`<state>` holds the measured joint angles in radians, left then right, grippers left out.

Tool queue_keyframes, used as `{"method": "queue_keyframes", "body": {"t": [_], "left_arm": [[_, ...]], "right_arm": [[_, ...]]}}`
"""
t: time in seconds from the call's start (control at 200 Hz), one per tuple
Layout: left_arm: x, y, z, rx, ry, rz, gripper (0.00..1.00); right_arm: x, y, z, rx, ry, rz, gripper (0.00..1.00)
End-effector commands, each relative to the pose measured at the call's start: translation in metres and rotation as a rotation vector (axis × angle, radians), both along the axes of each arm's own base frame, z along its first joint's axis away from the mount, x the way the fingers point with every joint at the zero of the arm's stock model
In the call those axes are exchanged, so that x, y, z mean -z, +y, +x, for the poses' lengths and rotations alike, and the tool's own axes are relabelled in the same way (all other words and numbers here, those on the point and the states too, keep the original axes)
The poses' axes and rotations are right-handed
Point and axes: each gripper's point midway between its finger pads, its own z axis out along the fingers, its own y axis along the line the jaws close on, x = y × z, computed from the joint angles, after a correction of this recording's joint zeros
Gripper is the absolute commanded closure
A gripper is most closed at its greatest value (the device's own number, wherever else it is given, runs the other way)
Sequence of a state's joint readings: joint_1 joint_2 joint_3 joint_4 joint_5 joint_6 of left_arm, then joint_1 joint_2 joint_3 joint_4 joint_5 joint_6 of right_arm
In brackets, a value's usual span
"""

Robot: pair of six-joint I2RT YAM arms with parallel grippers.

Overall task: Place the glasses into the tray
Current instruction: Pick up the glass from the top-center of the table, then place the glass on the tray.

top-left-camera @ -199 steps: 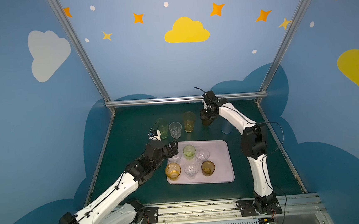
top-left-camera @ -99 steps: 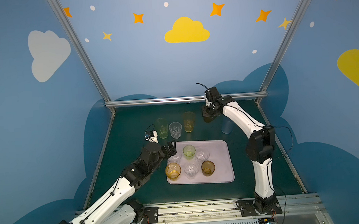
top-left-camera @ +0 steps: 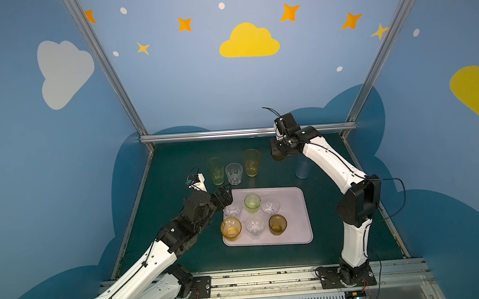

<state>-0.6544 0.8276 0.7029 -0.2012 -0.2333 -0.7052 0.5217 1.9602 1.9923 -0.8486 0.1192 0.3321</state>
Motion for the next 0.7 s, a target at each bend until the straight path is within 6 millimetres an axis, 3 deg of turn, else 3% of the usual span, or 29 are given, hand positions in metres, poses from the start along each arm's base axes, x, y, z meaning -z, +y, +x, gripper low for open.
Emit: {"method": "queue_keyframes", "body": {"t": [0.0, 0.175, 0.391, 0.696], "left_arm": [[-0.011, 0.006, -0.001, -0.026, -0.022, -0.025, 0.0], [-0.016, 0.016, -0.005, -0.061, -0.044, -0.041, 0.0], [-0.015, 0.017, -0.009, -0.03, -0.05, 0.024, 0.0], [-0.01, -0.007, -0.013, 0.115, -0.048, 0.036, 0.0]], "right_arm": [[-0.016, -0.004, -0.015, -0.003, -0.021, -0.024, 1.0], [-0.033, -0.007, -0.032, -0.006, -0.053, -0.039, 1.0], [-0.041, -0.011, -0.054, -0.01, -0.057, -0.044, 1.0], [-0.047, -0.025, -0.089, -0.004, -0.055, -0.058, 1.0]]}}
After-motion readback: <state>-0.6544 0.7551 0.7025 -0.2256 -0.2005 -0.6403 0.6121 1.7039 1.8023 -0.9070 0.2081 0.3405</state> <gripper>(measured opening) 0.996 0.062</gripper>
